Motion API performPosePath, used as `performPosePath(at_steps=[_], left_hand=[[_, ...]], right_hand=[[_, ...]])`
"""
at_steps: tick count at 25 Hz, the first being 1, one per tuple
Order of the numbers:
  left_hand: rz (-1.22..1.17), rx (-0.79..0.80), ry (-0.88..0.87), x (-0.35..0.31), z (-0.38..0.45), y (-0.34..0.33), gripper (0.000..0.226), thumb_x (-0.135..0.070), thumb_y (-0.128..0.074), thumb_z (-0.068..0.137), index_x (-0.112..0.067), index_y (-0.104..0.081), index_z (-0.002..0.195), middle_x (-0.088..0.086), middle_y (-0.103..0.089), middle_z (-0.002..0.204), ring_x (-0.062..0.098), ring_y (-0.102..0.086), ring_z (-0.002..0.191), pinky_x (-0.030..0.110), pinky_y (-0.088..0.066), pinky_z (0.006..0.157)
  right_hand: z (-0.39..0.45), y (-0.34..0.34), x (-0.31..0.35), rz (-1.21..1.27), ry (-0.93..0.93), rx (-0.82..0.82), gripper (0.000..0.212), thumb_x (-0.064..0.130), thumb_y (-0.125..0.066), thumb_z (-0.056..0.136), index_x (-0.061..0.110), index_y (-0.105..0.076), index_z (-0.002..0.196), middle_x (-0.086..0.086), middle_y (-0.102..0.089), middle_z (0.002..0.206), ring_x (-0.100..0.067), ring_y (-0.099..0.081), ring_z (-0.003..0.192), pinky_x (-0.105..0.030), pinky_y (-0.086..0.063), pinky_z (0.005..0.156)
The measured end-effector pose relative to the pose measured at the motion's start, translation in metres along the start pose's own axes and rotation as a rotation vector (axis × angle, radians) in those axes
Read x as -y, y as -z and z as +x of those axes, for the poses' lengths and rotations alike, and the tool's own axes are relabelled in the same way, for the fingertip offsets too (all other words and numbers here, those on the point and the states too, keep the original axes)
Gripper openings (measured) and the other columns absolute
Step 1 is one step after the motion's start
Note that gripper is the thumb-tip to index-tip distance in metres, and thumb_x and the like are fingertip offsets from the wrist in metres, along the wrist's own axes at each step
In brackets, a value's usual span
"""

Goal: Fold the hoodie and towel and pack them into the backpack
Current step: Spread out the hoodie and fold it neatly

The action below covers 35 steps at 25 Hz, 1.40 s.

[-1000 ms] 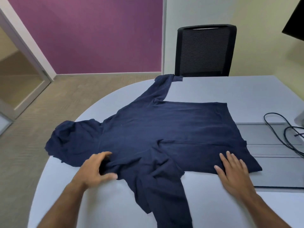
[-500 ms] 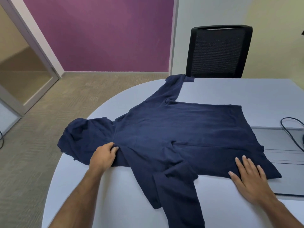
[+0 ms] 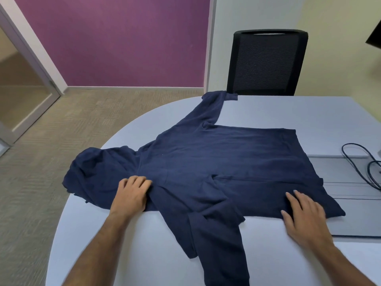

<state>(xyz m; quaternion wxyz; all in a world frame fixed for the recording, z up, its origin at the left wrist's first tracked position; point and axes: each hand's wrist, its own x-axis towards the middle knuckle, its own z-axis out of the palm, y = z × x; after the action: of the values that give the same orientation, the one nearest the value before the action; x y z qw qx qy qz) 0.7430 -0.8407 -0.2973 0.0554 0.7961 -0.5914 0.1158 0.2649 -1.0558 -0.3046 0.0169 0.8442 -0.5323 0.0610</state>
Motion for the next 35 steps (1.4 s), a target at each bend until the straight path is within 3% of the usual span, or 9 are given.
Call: performPosePath(at_steps=[3,6,11,15,19,24,26,29,35], left_hand=[[0.030,0.004,-0.074,-0.002,-0.007,0.009,0.037,-0.019,-0.041,0.076,-0.022,-0.064,0.105,-0.004,-0.063,0.103,0.025,-0.057,0.095,0.040,-0.036,0.084],[0.009,0.074,-0.109,-0.009,-0.012,0.023,0.046,-0.018,-0.041,0.074,-0.021,-0.064,0.114,-0.004,-0.064,0.109,0.025,-0.060,0.098,0.041,-0.039,0.084],[-0.140,0.125,-0.255,-0.047,0.016,0.052,0.053,-0.022,-0.034,0.073,-0.026,-0.060,0.119,-0.012,-0.061,0.122,0.019,-0.055,0.112,0.037,-0.043,0.089],[-0.130,0.253,-0.547,-0.119,0.066,0.057,0.042,-0.030,-0.046,0.096,-0.031,-0.047,0.138,-0.015,-0.048,0.146,0.022,-0.039,0.135,0.044,-0.034,0.104],[0.018,0.555,-0.549,-0.173,0.090,0.053,0.061,-0.031,-0.042,0.104,-0.032,-0.012,0.157,-0.009,-0.037,0.154,0.023,-0.013,0.147,0.056,-0.003,0.118],[-0.060,0.610,-0.475,-0.169,0.108,0.037,0.053,-0.058,-0.041,0.099,-0.037,-0.036,0.148,-0.008,-0.037,0.150,0.028,-0.016,0.144,0.060,-0.004,0.115],[-0.162,0.639,-0.421,-0.171,0.110,0.030,0.049,-0.053,-0.035,0.103,-0.037,-0.035,0.149,-0.012,-0.036,0.153,0.024,-0.007,0.149,0.061,0.004,0.116],[-0.123,0.636,-0.462,-0.179,0.115,0.027,0.048,-0.054,-0.046,0.098,-0.035,-0.043,0.142,-0.007,-0.050,0.134,0.022,-0.024,0.136,0.059,0.000,0.116],[-0.313,0.474,-0.435,-0.162,0.128,0.028,0.011,-0.036,-0.061,0.094,-0.028,-0.055,0.098,-0.010,-0.057,0.106,0.013,-0.035,0.116,0.047,-0.013,0.113]], right_hand=[[-0.021,0.017,0.054,0.255,0.122,-0.152,0.038,0.051,-0.046,0.084,0.019,-0.066,0.090,0.002,-0.063,0.088,-0.025,-0.061,0.081,-0.042,-0.049,0.070],[-0.046,0.028,0.109,0.477,-0.071,0.069,0.056,0.077,-0.050,0.073,0.023,-0.048,0.060,0.009,-0.054,0.054,-0.010,-0.054,0.055,-0.035,-0.048,0.055],[-0.068,0.043,0.145,0.464,-0.172,0.610,0.050,0.068,-0.068,0.054,0.022,-0.054,0.068,0.007,-0.063,0.067,-0.009,-0.060,0.065,-0.026,-0.047,0.061],[-0.068,0.045,0.139,0.543,-0.150,0.653,0.028,0.037,-0.075,0.061,0.021,-0.052,0.068,0.006,-0.058,0.062,-0.008,-0.056,0.060,-0.021,-0.040,0.053],[-0.066,0.043,0.123,0.749,-0.209,0.708,0.019,0.024,-0.071,0.059,0.014,-0.058,0.069,-0.002,-0.064,0.066,-0.016,-0.064,0.065,-0.030,-0.052,0.062],[-0.043,0.068,0.079,0.921,-0.279,0.726,0.012,0.013,-0.063,0.064,0.021,-0.054,0.063,0.007,-0.052,0.063,-0.010,-0.050,0.061,-0.025,-0.035,0.060],[-0.035,0.074,0.063,0.910,-0.284,0.755,0.014,0.011,-0.062,0.067,0.022,-0.056,0.063,0.007,-0.055,0.065,-0.010,-0.052,0.063,-0.027,-0.035,0.064],[-0.029,0.072,0.053,0.858,-0.255,0.835,0.016,0.007,-0.060,0.071,0.023,-0.059,0.067,0.005,-0.063,0.070,-0.009,-0.058,0.066,-0.028,-0.038,0.068],[0.001,0.091,0.028,0.670,-0.120,0.816,0.019,0.005,-0.061,0.076,0.023,-0.067,0.075,0.012,-0.069,0.072,-0.004,-0.064,0.070,-0.025,-0.048,0.069]])
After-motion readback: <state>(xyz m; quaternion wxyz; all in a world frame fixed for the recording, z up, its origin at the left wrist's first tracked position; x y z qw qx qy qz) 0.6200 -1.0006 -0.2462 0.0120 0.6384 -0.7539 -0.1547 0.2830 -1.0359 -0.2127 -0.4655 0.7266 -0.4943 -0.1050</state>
